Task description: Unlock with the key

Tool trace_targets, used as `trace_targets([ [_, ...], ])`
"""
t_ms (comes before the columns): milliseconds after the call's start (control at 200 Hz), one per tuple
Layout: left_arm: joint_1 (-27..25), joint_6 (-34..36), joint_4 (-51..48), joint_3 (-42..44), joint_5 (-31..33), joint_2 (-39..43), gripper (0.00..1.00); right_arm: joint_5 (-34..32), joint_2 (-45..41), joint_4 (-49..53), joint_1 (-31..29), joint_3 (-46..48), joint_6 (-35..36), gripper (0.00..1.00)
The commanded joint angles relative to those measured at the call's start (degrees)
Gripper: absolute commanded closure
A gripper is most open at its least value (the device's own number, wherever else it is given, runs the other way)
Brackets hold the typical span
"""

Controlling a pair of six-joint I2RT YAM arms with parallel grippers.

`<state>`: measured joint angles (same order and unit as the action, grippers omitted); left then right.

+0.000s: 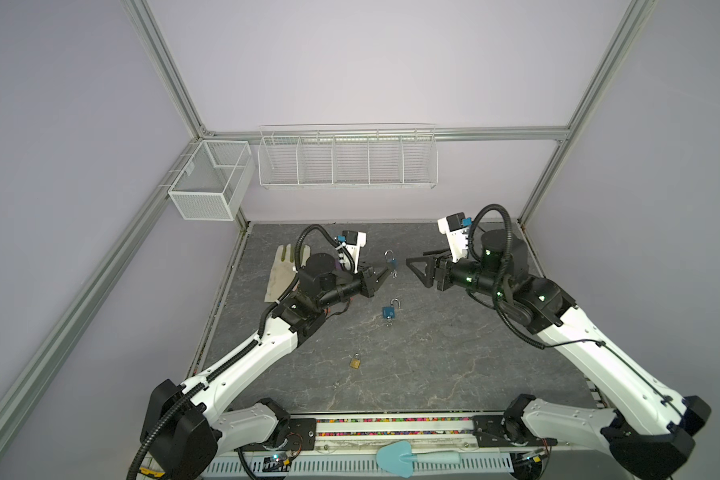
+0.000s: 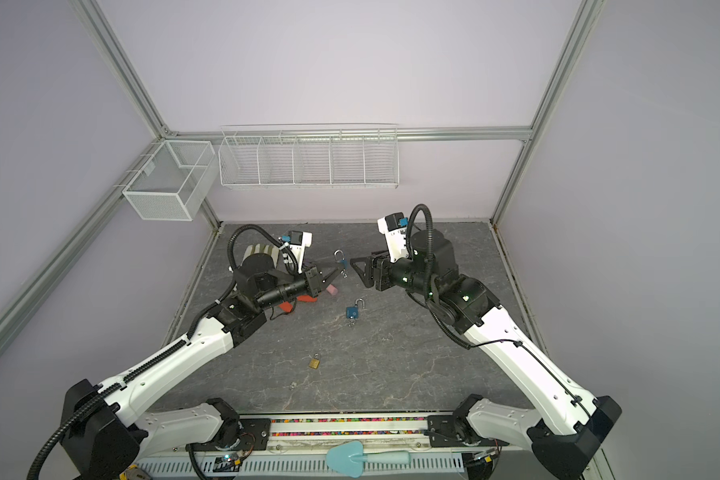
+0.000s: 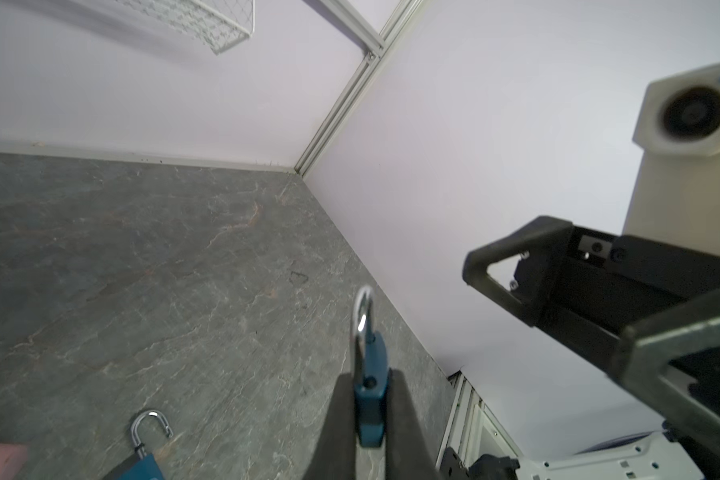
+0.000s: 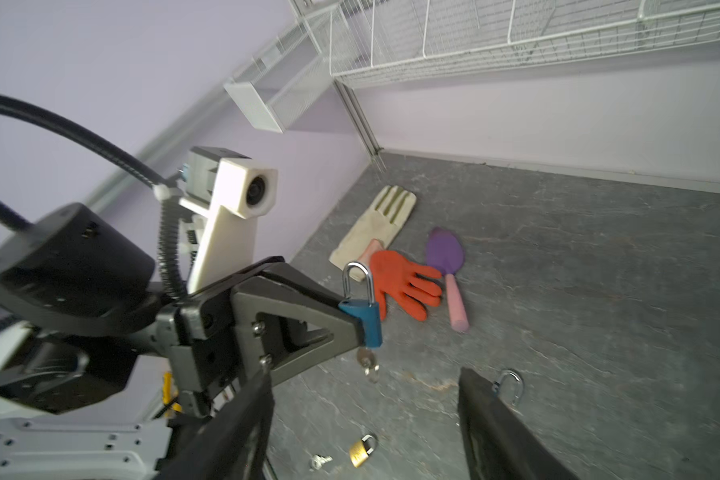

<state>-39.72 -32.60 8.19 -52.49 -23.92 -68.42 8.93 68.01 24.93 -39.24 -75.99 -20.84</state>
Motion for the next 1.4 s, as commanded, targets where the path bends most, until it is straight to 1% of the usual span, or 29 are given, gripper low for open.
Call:
trace_targets([
  [0,-2.6,7.6,-3.6,0.6,2.1,2.1,1.00,-1.4,2.6,6.8,-2.0,-2.5,8.0,0.25],
  [55,-3.7,9.1,-3.8,1.6,2.9,2.7,1.00,-2.3,3.6,7.6,-3.3,-3.3,9.1,0.23],
  [140,-4.0,8.4,-1.4,3.7,3.2,3.7,1.00,-7.4,4.6,8.8,-4.0,-3.8,8.6,0.21],
  [195,-4.3,8.7,-0.6,4.4,2.7,4.3,1.00,-9.3,5.2,9.4,-3.9,-4.3,7.6,0.19],
  [300,-4.9,10.0,-0.8,5.2,2.7,4.6,1.00,-8.4,7.0,10.7,-4.0,-6.2,7.8,0.19],
  [415,-5.1,10.7,-0.4,5.6,2.2,4.9,1.00,-9.6,8.9,12.7,-4.3,-8.1,7.8,0.19],
  [535,-5.4,11.3,-0.8,5.3,2.2,4.8,1.00,-8.0,10.5,13.1,-4.8,-9.1,8.5,0.19],
  [790,-6.0,13.3,-1.3,5.2,2.8,4.8,1.00,-13.4,14.6,18.2,-6.0,-13.8,9.0,0.18],
  [875,-6.8,15.3,-2.0,5.3,4.1,5.3,1.00,-16.5,16.0,21.4,-6.0,-16.0,8.3,0.18],
  [995,-8.2,19.3,-4.0,5.3,8.3,6.6,1.00,-19.3,17.5,25.9,-6.0,-18.6,7.6,0.18],
  [1119,-9.1,22.3,-4.7,5.7,11.6,7.5,1.00,-20.8,18.8,29.5,-6.4,-21.8,6.9,0.18],
  [1164,-9.2,23.1,-4.6,5.9,12.4,7.6,1.00,-21.3,19.4,32.5,-6.6,-23.0,6.9,0.18],
  [1234,-9.4,24.3,-4.7,5.9,12.5,7.5,1.00,-22.4,20.6,35.7,-6.7,-25.5,6.6,0.18],
  [1394,-10.9,28.9,-4.8,6.2,14.3,7.4,1.00,-22.4,23.9,42.1,-6.8,-31.7,6.4,0.16],
])
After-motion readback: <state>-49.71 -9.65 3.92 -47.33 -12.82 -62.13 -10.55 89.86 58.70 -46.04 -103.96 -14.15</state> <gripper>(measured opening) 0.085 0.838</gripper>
